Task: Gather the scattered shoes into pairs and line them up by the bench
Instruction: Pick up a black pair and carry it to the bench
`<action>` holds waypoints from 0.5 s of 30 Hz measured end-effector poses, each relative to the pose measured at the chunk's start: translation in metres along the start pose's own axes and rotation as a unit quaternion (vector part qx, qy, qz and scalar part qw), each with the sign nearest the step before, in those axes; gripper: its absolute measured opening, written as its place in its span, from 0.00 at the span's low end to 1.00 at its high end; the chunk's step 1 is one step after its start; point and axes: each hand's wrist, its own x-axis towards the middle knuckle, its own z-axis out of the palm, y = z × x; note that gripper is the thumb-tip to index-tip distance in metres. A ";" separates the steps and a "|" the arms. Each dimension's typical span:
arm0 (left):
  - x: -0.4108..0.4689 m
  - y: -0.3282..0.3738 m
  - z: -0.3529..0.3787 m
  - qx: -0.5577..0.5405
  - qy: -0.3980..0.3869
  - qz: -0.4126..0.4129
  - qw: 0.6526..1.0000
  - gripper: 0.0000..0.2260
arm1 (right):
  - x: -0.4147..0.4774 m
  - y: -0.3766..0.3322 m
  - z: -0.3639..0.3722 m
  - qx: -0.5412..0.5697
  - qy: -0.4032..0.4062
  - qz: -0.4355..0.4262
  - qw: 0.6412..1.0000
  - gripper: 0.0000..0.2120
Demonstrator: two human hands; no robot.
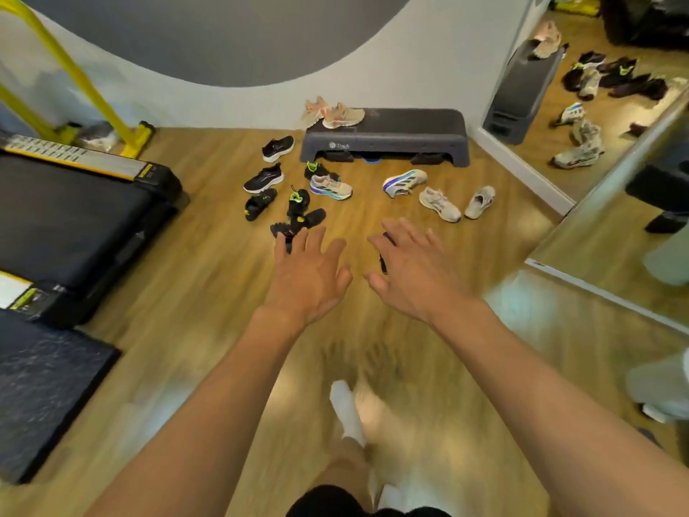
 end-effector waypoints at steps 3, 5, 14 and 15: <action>0.053 -0.028 0.015 -0.016 -0.013 -0.009 1.000 0.22 | 0.057 0.008 0.008 0.006 -0.021 0.009 1.000 0.27; 0.088 -0.044 0.022 -0.026 -0.017 -0.010 0.999 0.22 | 0.094 0.012 0.010 0.012 -0.037 0.017 0.999 0.27; 0.235 -0.078 0.048 -0.027 -0.063 0.026 0.997 0.23 | 0.239 0.044 0.048 0.061 -0.113 0.101 0.987 0.30; 0.258 -0.080 0.056 -0.018 -0.075 0.033 0.996 0.22 | 0.256 0.050 0.058 0.064 -0.119 0.114 0.984 0.30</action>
